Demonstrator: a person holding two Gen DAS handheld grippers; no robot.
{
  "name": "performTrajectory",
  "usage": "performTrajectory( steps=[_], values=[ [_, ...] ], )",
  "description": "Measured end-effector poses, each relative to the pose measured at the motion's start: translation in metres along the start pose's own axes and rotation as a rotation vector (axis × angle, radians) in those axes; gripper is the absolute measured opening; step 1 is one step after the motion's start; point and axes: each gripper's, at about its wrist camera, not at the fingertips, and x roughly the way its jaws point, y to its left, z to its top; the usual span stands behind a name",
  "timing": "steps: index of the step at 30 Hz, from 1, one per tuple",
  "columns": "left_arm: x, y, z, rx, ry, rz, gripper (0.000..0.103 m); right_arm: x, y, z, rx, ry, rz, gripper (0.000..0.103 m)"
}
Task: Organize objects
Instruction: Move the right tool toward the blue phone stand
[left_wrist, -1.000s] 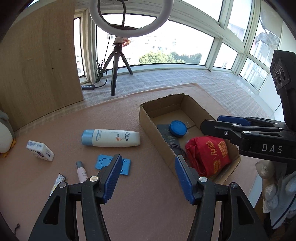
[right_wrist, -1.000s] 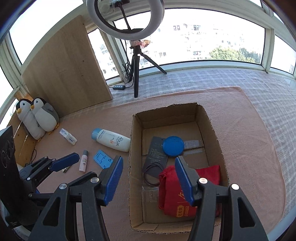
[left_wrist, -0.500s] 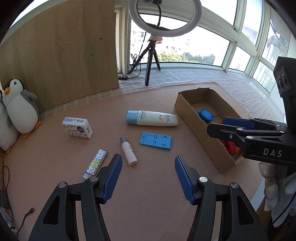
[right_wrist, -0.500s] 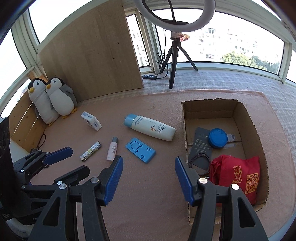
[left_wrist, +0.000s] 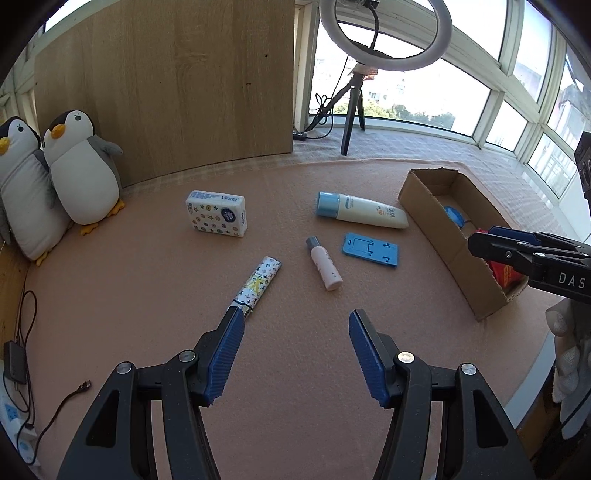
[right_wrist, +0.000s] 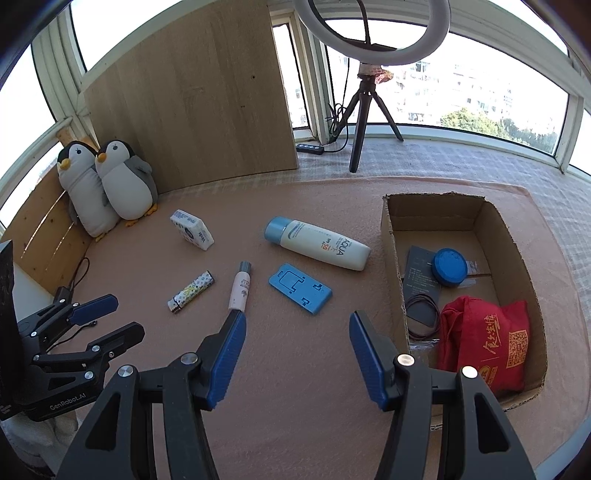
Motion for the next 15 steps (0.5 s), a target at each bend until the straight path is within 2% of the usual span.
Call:
performTrajectory(
  steps=[8,15],
  values=[
    [0.006,0.025,-0.011,-0.039,0.02,0.012,0.062,0.018,-0.002,-0.001,0.001,0.049,0.008,0.054],
    [0.006,0.036,-0.012,-0.058,0.016,0.016,0.062,0.046,-0.004,0.011,0.005,0.099,0.033,0.054]
  ],
)
